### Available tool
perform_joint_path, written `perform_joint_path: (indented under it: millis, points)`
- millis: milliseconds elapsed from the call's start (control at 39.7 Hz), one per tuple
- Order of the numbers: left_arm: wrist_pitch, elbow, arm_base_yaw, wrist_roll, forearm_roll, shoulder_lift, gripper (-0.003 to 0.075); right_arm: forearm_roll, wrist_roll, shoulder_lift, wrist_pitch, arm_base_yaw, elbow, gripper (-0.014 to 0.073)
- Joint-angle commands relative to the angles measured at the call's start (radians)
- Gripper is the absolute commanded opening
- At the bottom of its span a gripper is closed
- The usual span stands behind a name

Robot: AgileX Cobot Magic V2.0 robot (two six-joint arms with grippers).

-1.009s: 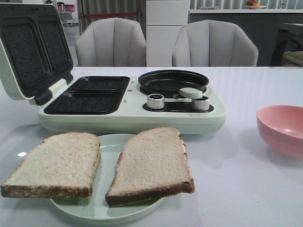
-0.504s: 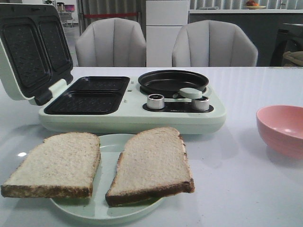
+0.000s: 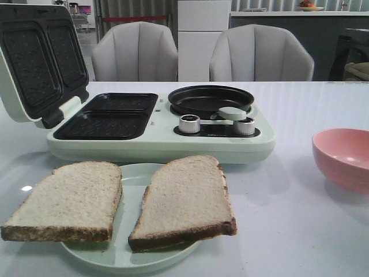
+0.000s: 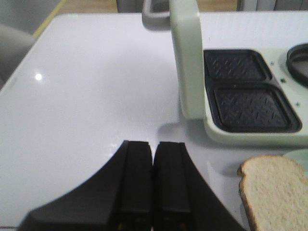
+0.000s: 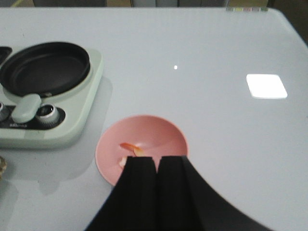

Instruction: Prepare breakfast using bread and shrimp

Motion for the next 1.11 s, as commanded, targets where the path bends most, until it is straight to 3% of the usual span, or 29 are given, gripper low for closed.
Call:
perform_joint_path:
  millis: [0,227,353,403,504,605,681,857,983,1084]
  points:
    - [-0.044,-0.034,-0.007,0.0,-0.009,0.038,0.0101,0.0,-0.005,0.052,-0.034,0.003,-0.036,0.0046]
    - [-0.041,-0.034,-0.007,0.0,-0.037,0.068,0.0102,0.0,-0.005,0.09,-0.015,0.003,-0.036,0.0052]
    - [-0.043,-0.034,-0.007,0.0,-0.037,0.068,0.012,0.0,-0.005,0.09,-0.016,0.003,-0.036,0.0188]
    - [-0.043,-0.034,-0.007,0.0,-0.037,0.068,0.0169,0.0,-0.005,0.09,-0.016,0.003,-0.036,0.0267]
    - [-0.046,-0.034,-0.007,0.0,-0.037,0.068,0.0355,0.0,-0.005,0.09,-0.016,0.003,-0.036,0.039]
    - [-0.048,-0.034,-0.007,0.0,-0.044,0.068,0.057,0.0,-0.005,0.09,-0.014,0.003,-0.036,0.0413]
    - [-0.05,-0.034,-0.007,0.0,-0.044,0.068,0.063,0.0,-0.005,0.09,-0.014,0.003,-0.036,0.0413]
    - [-0.105,-0.01,-0.007,0.002,-0.049,0.068,0.0601,0.0,-0.005,0.09,-0.015,0.003,-0.036,0.0413]
    - [-0.118,-0.005,-0.038,0.126,-0.077,0.103,0.0583,0.0,-0.005,0.09,-0.015,0.003,-0.036,0.0413]
    - [-0.131,-0.005,-0.132,0.237,-0.083,0.14,0.0581,0.0,-0.005,0.09,-0.015,0.003,-0.036,0.0413]
